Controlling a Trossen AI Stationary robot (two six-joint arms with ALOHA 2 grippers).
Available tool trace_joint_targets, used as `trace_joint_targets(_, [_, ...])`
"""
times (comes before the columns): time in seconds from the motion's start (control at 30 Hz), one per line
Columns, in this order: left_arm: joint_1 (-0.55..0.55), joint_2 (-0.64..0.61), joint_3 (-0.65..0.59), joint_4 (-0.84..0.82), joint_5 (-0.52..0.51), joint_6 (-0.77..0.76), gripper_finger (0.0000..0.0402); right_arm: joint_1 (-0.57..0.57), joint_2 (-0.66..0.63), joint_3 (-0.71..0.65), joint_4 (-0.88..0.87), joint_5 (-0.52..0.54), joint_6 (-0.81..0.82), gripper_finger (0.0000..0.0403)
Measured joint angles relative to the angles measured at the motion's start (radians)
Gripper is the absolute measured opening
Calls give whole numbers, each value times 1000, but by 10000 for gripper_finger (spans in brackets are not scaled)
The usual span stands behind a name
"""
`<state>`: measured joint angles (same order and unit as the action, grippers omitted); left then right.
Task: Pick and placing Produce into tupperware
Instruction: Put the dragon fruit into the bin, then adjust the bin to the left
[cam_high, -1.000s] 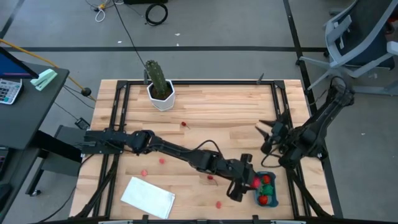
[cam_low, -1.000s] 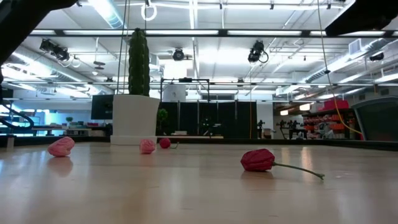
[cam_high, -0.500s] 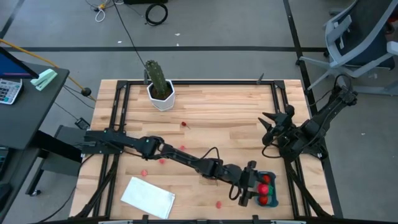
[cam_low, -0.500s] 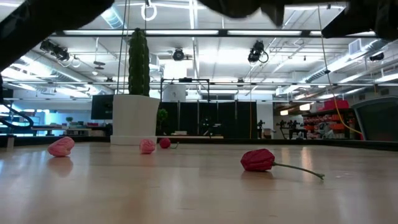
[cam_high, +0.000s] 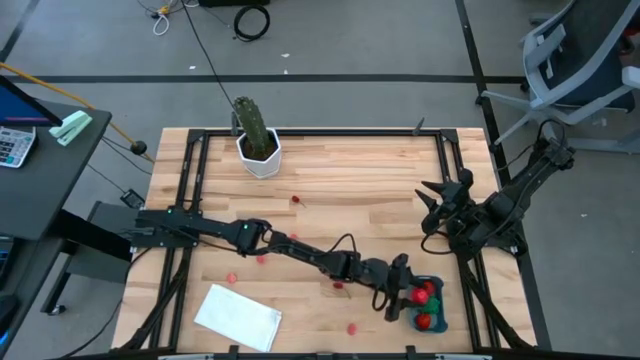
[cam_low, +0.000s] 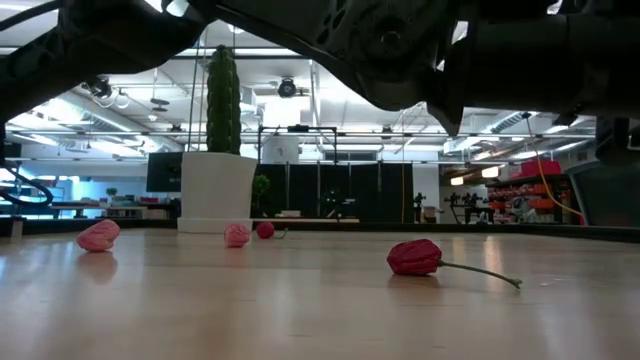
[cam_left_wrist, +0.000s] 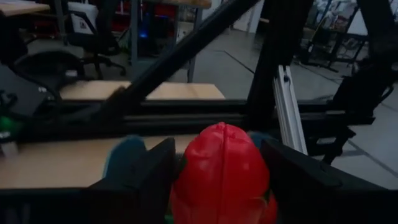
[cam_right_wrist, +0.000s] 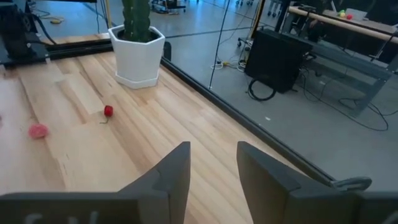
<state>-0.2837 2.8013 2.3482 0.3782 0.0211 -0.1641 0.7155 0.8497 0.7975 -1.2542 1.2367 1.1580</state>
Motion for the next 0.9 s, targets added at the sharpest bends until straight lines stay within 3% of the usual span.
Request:
trace_joint_targets(0.27, [-2, 0, 0, -32, 1, 64, 251, 0, 0, 0, 5, -22, 1, 137])
trace_joint_targets(0.47, [5, 0, 0, -39, 0, 93, 252, 0, 0, 0, 21, -104, 1, 133])
trace_joint_targets(0.73, [29, -48, 4, -90, -1, 79, 243, 1, 0, 0, 33, -321, -7, 113])
trace_joint_targets(0.9, [30, -122, 6, -102, -1, 161, 189, 1, -1, 0, 18, -502, -4, 62])
